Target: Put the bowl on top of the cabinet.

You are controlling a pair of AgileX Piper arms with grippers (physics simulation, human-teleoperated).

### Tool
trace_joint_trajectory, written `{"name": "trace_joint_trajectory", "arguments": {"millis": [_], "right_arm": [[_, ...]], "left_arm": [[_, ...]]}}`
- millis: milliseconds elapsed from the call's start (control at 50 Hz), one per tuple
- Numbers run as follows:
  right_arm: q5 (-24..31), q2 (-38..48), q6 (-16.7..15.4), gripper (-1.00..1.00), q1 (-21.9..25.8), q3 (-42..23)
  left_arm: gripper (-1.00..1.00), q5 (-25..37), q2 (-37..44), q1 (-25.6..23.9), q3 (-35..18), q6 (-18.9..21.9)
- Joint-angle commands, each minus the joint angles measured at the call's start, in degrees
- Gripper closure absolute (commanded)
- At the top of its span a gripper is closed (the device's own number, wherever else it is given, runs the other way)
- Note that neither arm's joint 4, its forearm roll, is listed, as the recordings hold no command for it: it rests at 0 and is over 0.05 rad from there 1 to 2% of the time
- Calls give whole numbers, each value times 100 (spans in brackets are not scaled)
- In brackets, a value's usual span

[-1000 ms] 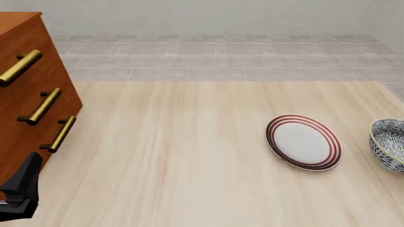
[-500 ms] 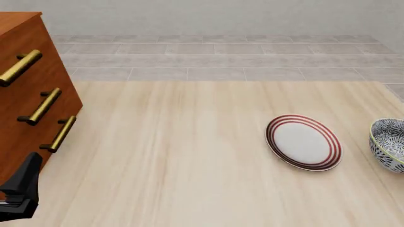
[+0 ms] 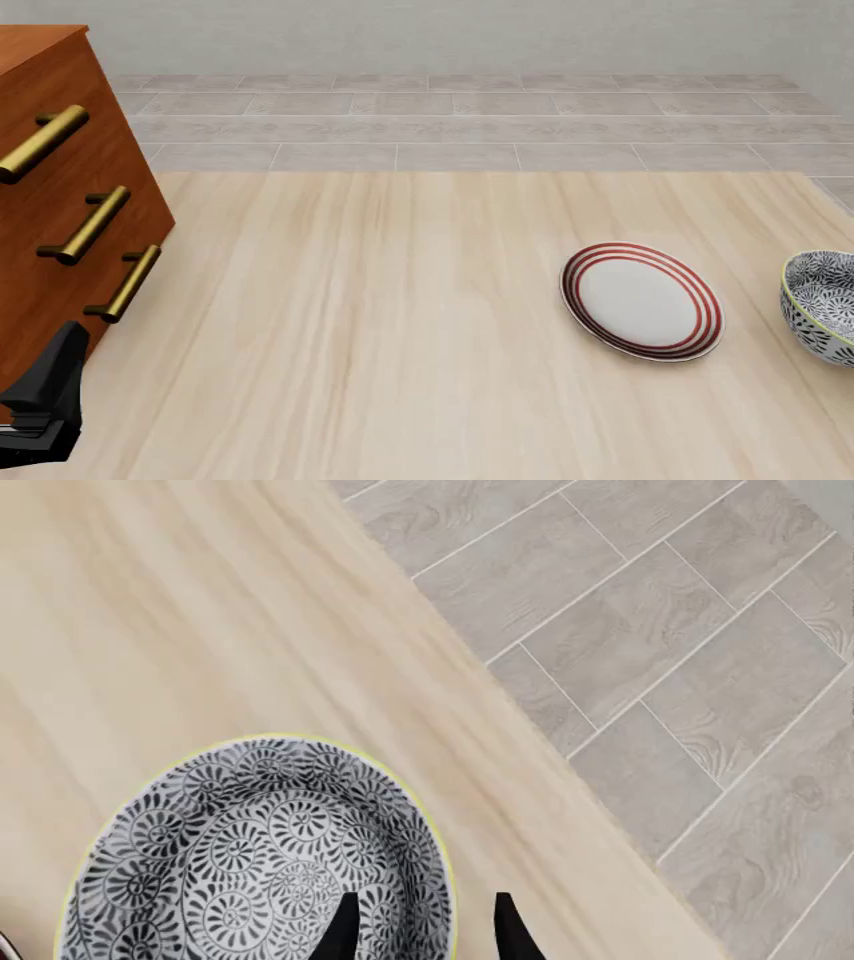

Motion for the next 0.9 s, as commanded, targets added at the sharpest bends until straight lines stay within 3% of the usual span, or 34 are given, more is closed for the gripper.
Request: {"name": "trace_joint_trajectory", "arguments": {"millis": [20, 320, 520, 540, 900], "right_arm": [[-3, 120, -145, -100, -22, -49], [29, 291, -372, -100, -132, -110], [11, 393, -363, -100, -104, -164], [16, 393, -355, 100, -97, -168], [246, -23, -270, 100, -6, -85]], "left_arm": [[-100, 0, 0, 0, 0, 1], [-100, 0, 0, 0, 0, 0], [-100, 0, 0, 0, 0, 0], [-100, 0, -1, 0, 0, 0], [-100, 0, -1, 0, 0, 1]]}}
